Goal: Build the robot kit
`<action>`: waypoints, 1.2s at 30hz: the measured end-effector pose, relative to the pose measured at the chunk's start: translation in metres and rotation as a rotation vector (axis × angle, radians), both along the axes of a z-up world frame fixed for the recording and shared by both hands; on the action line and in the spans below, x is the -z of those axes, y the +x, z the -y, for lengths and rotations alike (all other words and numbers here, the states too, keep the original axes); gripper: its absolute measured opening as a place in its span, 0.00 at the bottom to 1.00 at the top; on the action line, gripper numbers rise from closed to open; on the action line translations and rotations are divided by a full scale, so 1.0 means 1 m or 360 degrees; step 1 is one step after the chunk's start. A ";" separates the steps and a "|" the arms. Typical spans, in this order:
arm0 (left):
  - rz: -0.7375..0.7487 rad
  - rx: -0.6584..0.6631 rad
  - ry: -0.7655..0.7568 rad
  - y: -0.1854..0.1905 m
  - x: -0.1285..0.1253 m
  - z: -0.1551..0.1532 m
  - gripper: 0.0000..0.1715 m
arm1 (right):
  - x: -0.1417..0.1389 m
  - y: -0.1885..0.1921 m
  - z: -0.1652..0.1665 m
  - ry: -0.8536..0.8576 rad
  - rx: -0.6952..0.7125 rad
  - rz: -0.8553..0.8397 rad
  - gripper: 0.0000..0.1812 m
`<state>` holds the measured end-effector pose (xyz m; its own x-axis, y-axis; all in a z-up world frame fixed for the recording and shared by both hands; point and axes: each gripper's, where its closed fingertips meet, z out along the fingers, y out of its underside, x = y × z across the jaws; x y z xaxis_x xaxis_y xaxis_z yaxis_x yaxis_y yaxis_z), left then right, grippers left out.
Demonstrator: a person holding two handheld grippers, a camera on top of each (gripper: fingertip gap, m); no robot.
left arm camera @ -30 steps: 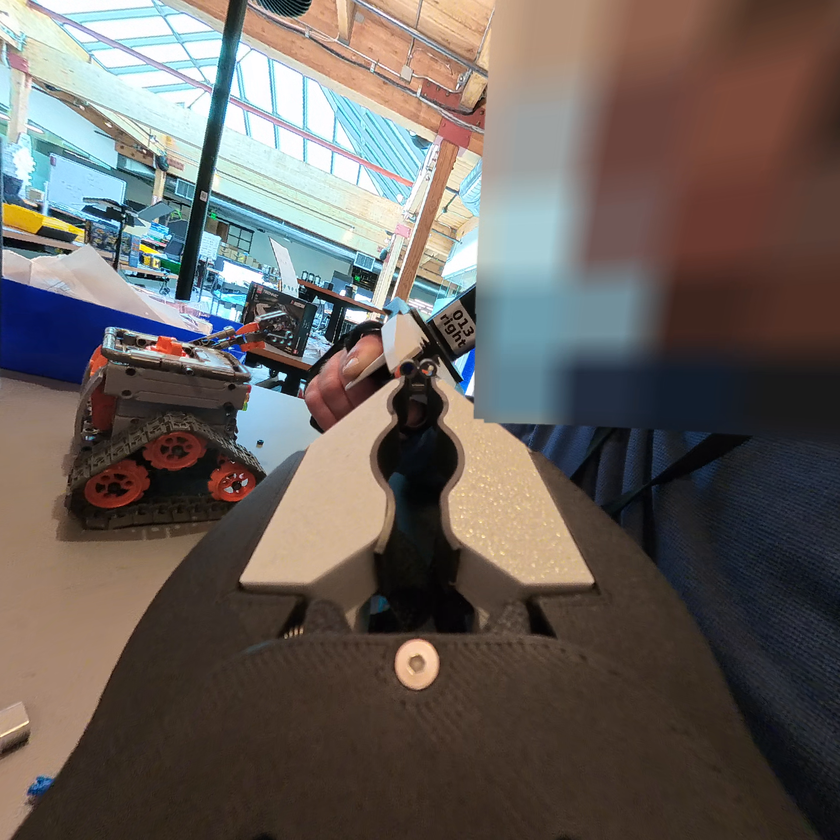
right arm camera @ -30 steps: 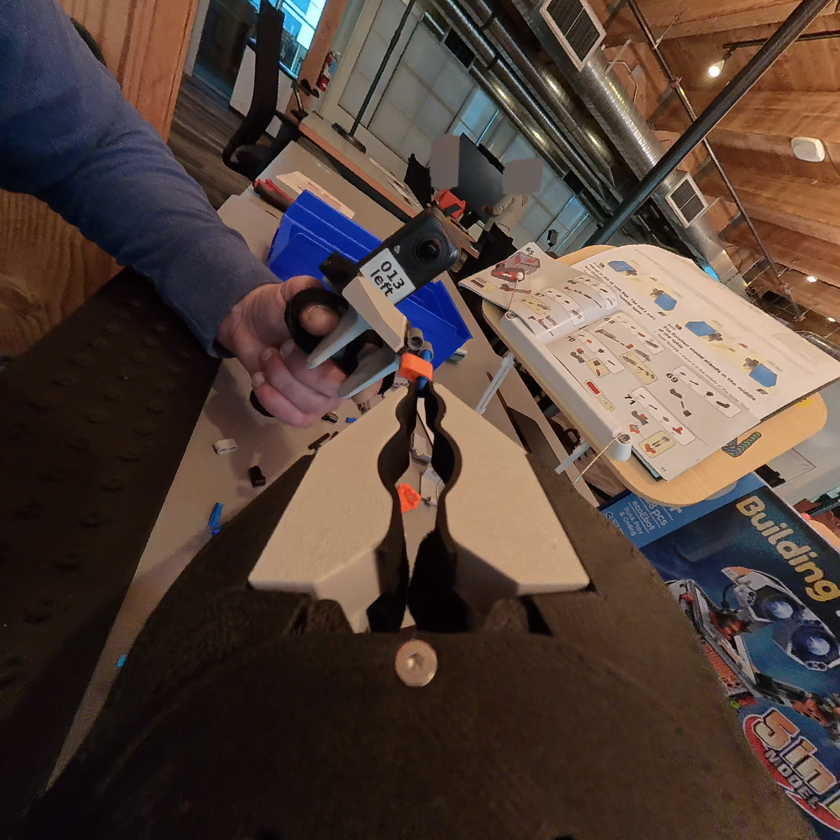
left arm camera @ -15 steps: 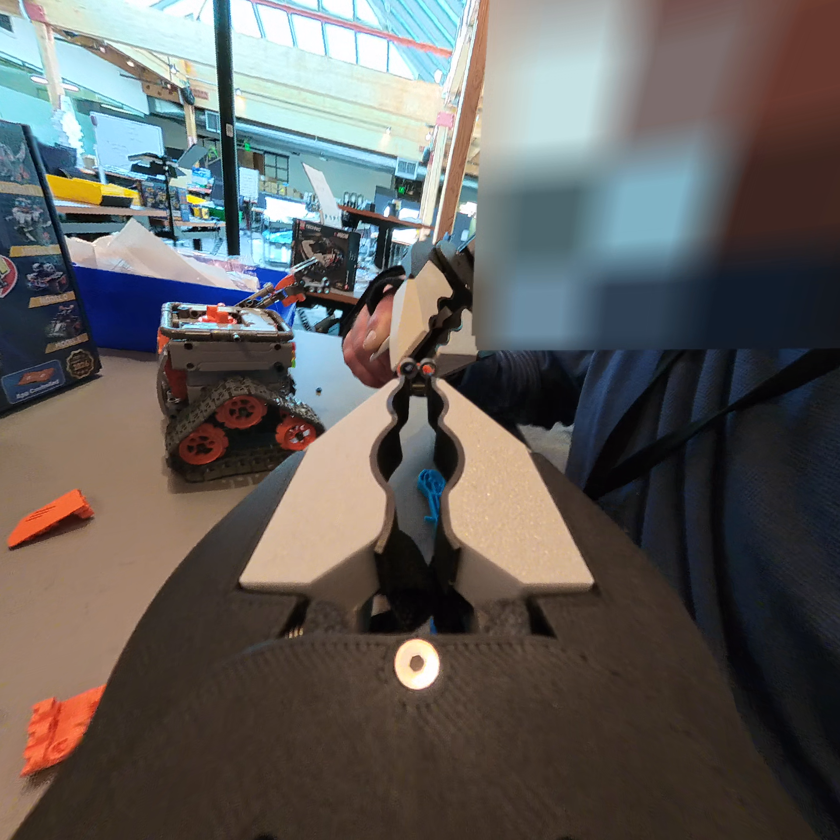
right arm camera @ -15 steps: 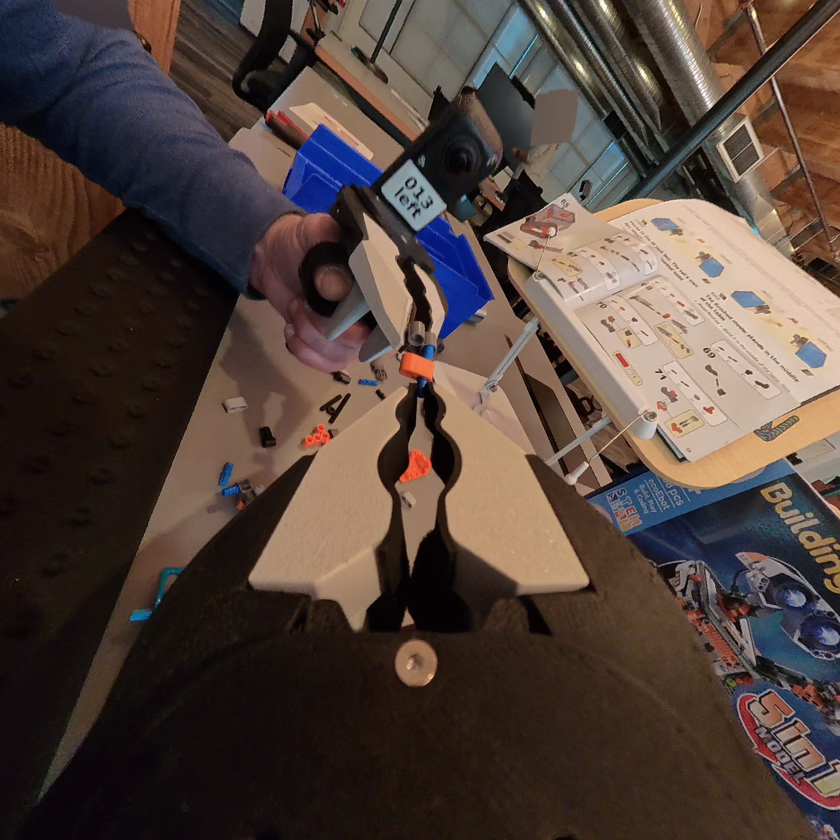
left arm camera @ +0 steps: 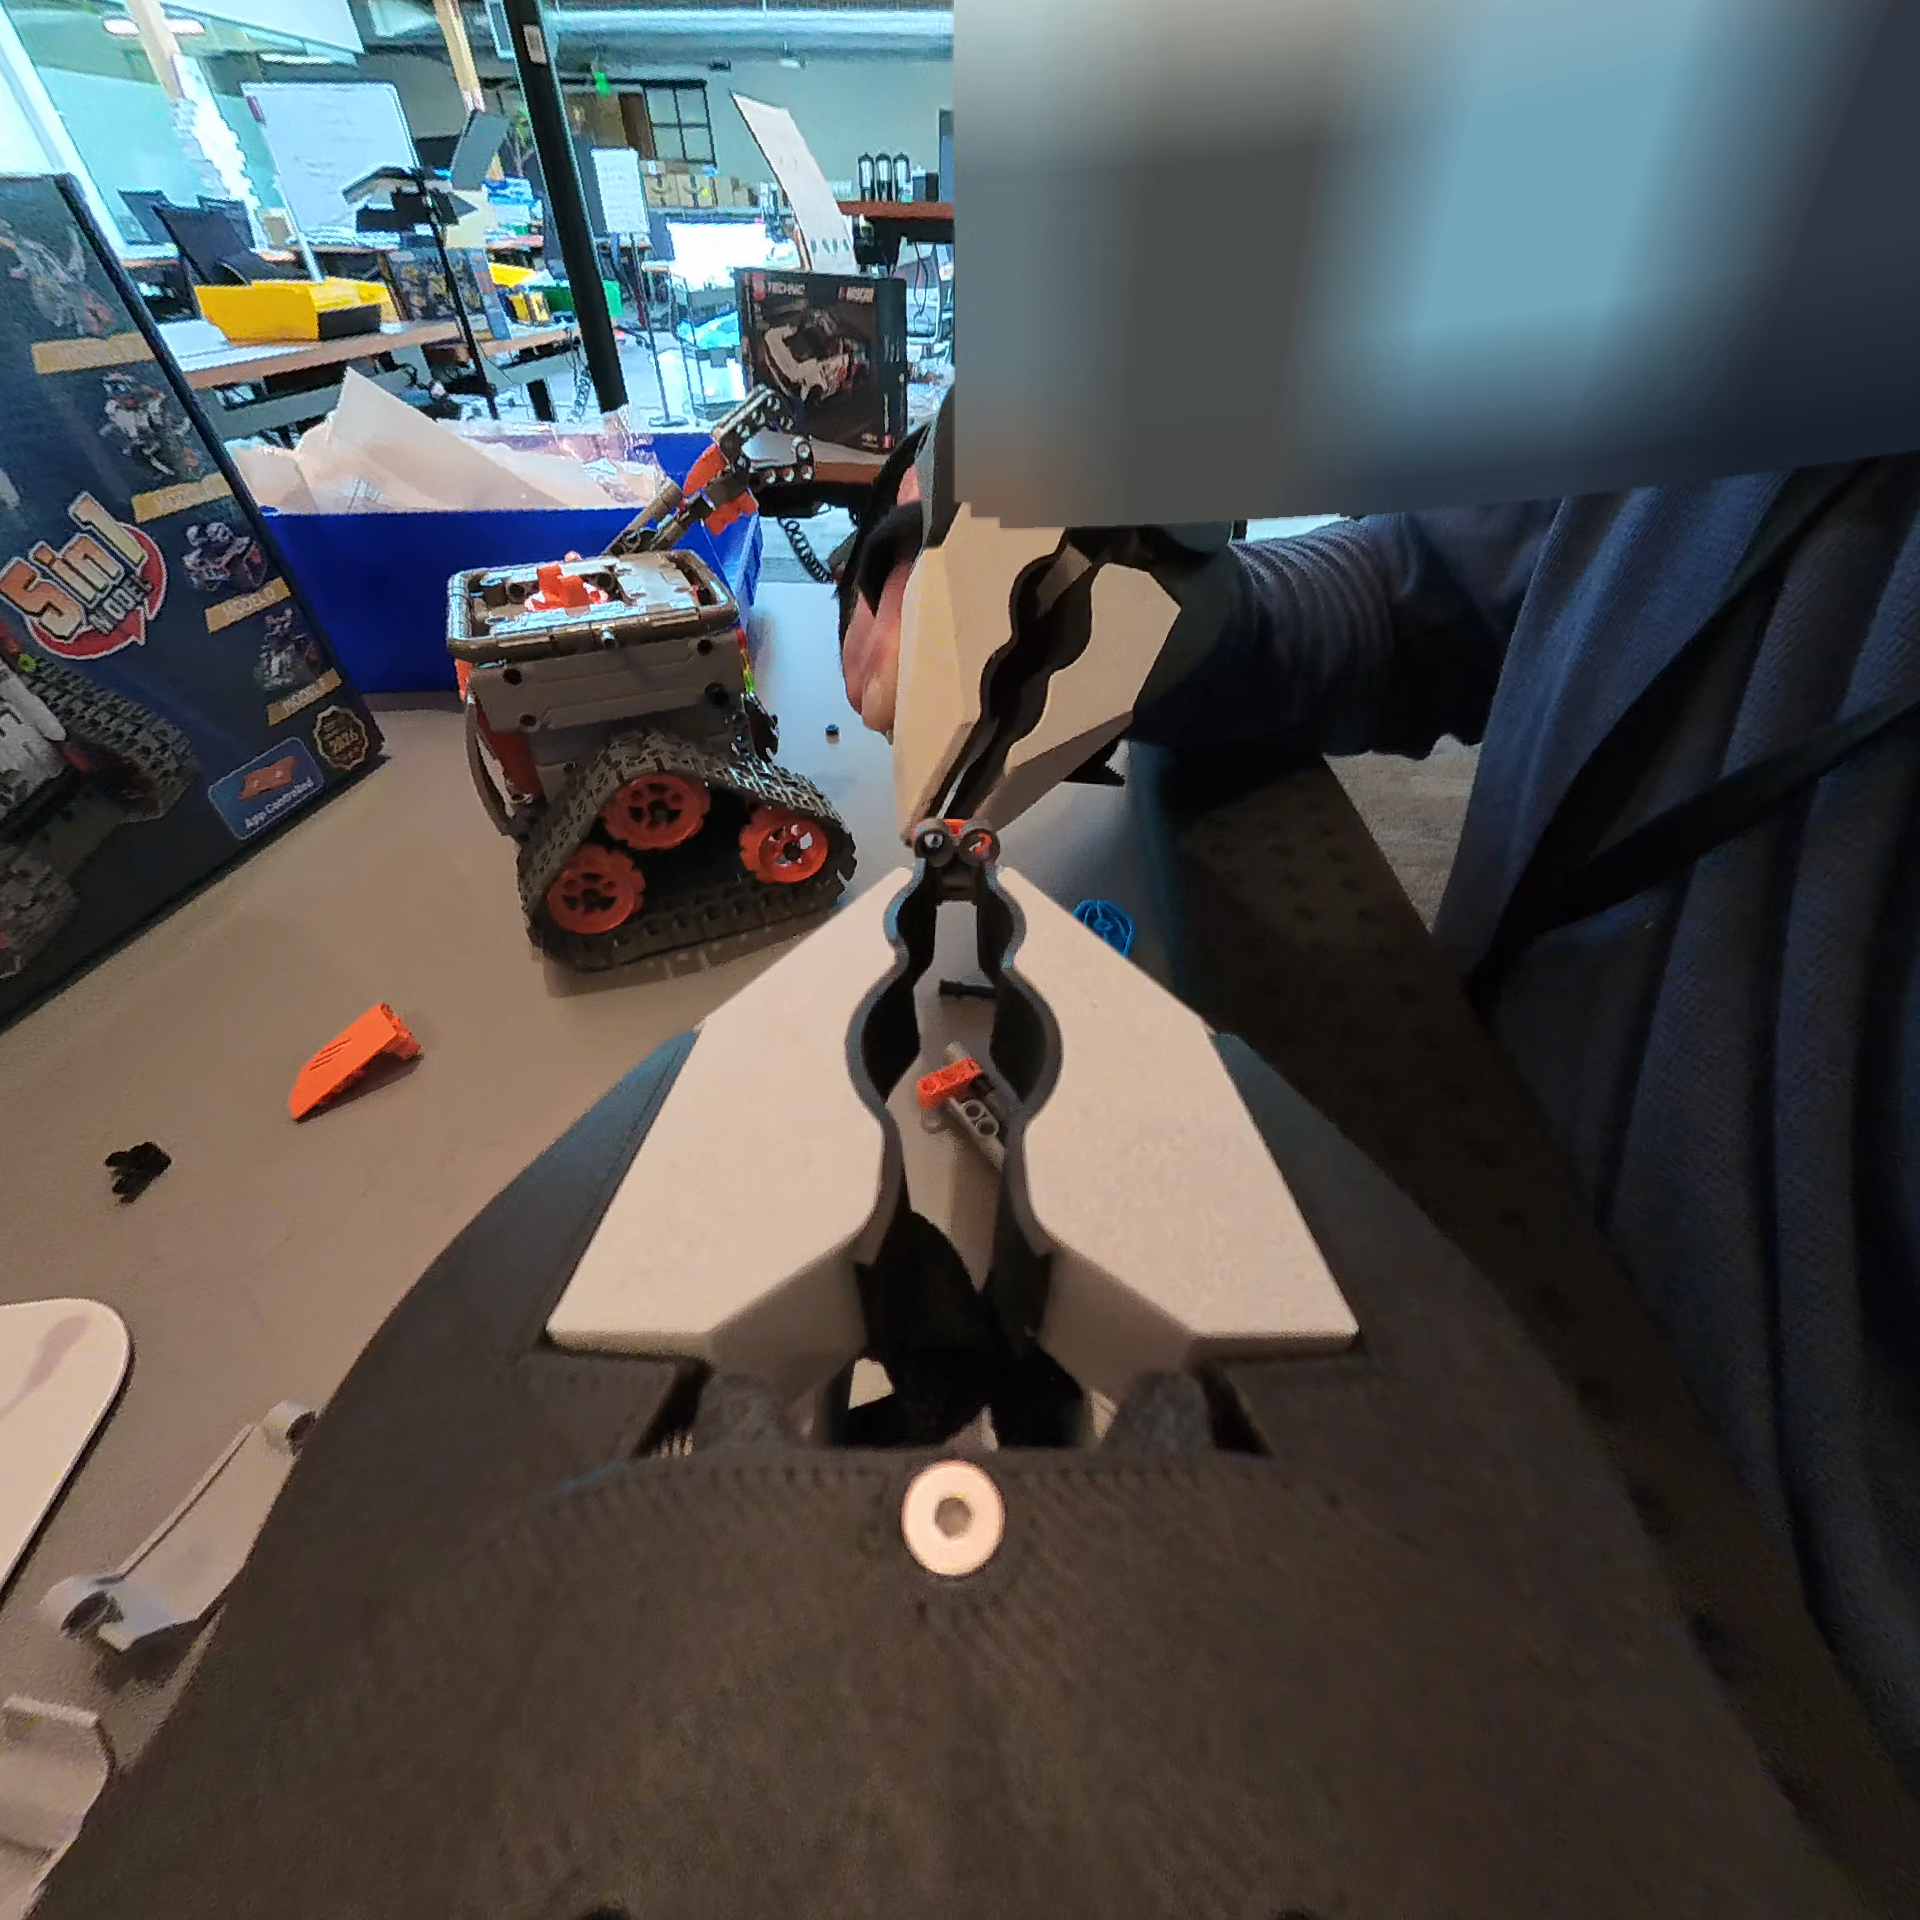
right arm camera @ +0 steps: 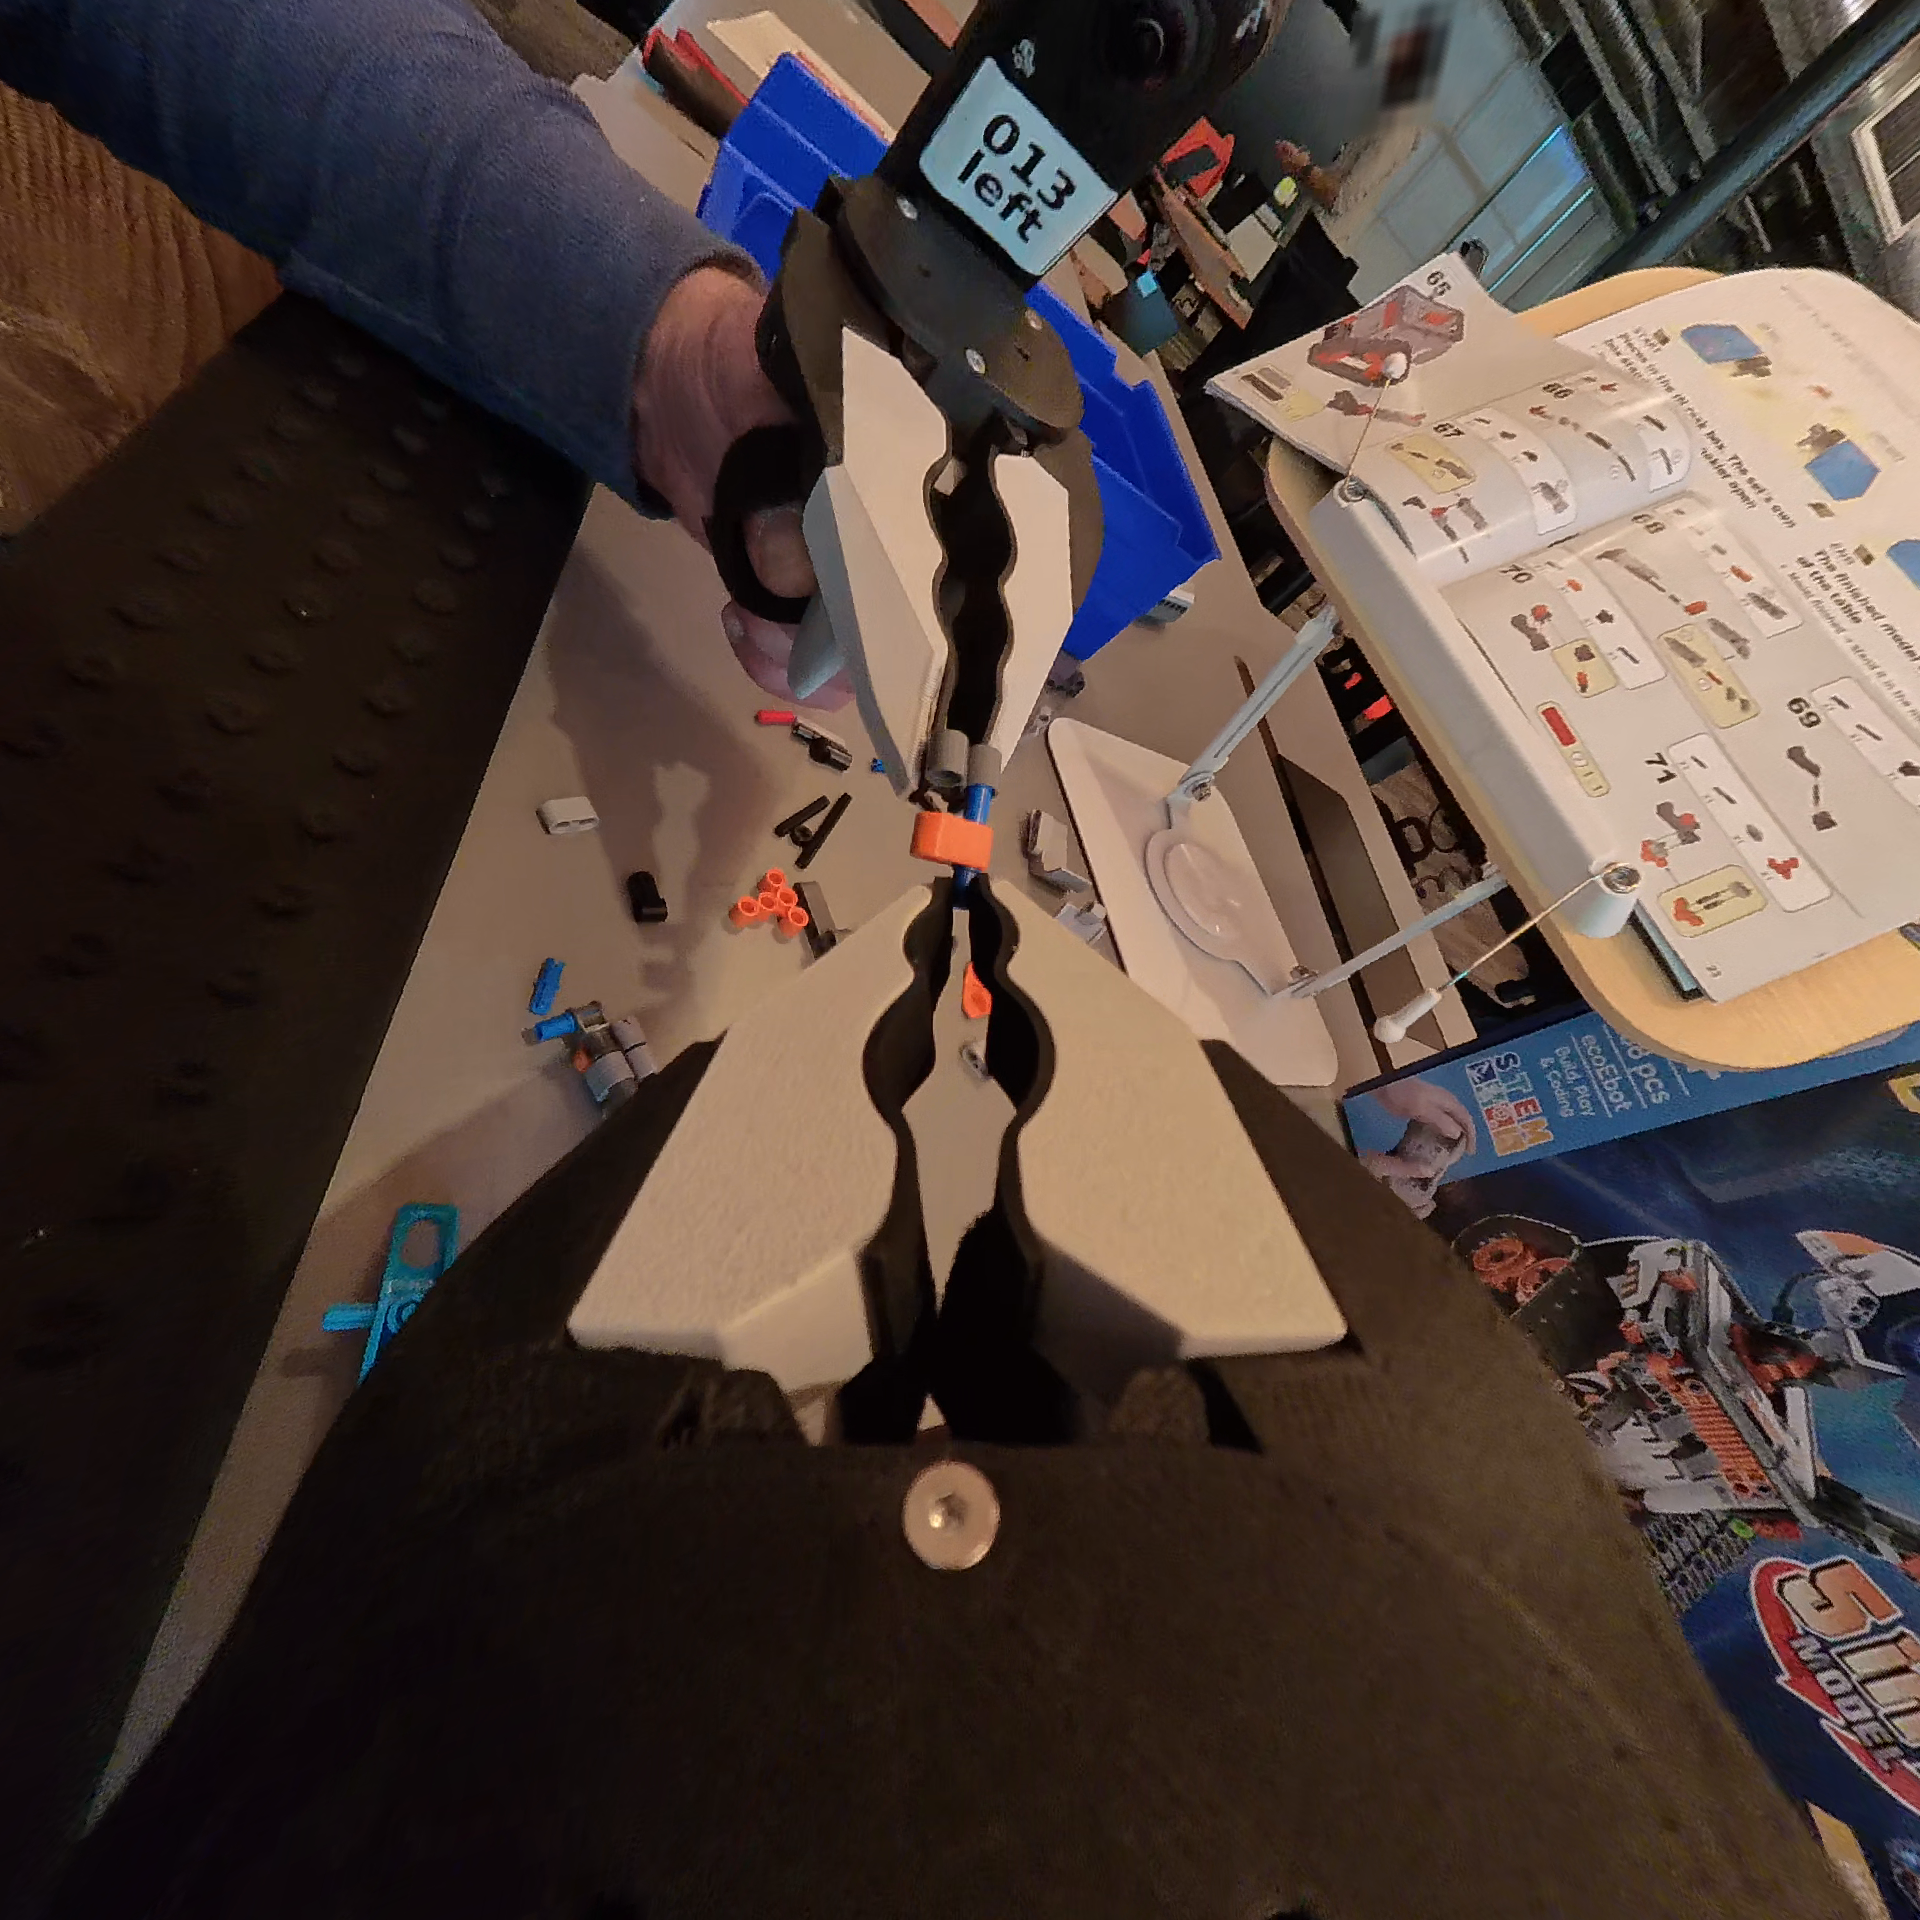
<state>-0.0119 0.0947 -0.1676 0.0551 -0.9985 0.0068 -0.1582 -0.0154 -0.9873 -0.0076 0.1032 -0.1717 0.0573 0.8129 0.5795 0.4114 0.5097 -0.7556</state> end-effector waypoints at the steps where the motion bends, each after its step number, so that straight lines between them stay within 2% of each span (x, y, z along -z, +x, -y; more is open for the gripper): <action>1: -0.0027 -0.0009 0.0022 0.000 0.003 0.000 0.03 | 0.003 0.000 -0.001 0.0004 0.0003 0.0020 0.00; 8: -0.0164 -0.0027 0.0114 -0.001 0.016 -0.001 0.03 | 0.016 -0.001 -0.003 -0.0024 0.0016 0.0117 0.00; 15: -0.0404 -0.0069 0.0254 -0.001 0.045 -0.005 0.03 | 0.041 -0.004 -0.004 -0.0097 0.0006 0.0253 0.00; 17: -0.0386 -0.0072 0.0252 -0.002 0.045 -0.004 0.03 | 0.040 -0.004 -0.003 -0.0142 -0.0009 0.0235 0.00; 21: -0.0413 -0.0058 0.0360 0.000 0.046 -0.002 0.03 | 0.040 -0.003 0.001 -0.0437 -0.0099 0.0169 0.00; 24: -0.0354 -0.0057 0.0345 0.001 0.038 -0.002 0.03 | 0.034 -0.001 0.000 -0.0602 -0.0151 0.0072 0.01; 26: -0.0305 -0.0075 0.0301 0.001 0.033 -0.003 0.03 | 0.026 0.003 -0.003 -0.0513 -0.0132 0.0054 0.09; 30: -0.0230 -0.0133 0.0245 0.002 0.026 -0.007 0.03 | 0.024 0.001 -0.001 -0.0257 -0.0085 0.0109 0.16; 33: -0.0222 -0.0130 0.0230 0.007 0.026 -0.005 0.03 | 0.023 -0.006 -0.002 -0.0062 -0.0030 0.0117 0.14; 35: -0.0215 -0.0139 0.0216 0.009 0.026 -0.004 0.03 | 0.024 -0.007 -0.004 0.0003 0.0000 0.0134 0.06; 36: -0.0212 -0.0142 0.0226 0.009 0.025 -0.004 0.03 | 0.024 -0.007 -0.004 -0.0002 0.0004 0.0133 0.06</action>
<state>-0.0028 0.0991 -0.1930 0.1343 -0.9800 -0.1471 -0.2915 0.1028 -0.9510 -0.0143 0.1074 -0.1954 0.0109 0.8136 0.5813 0.4743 0.5076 -0.7193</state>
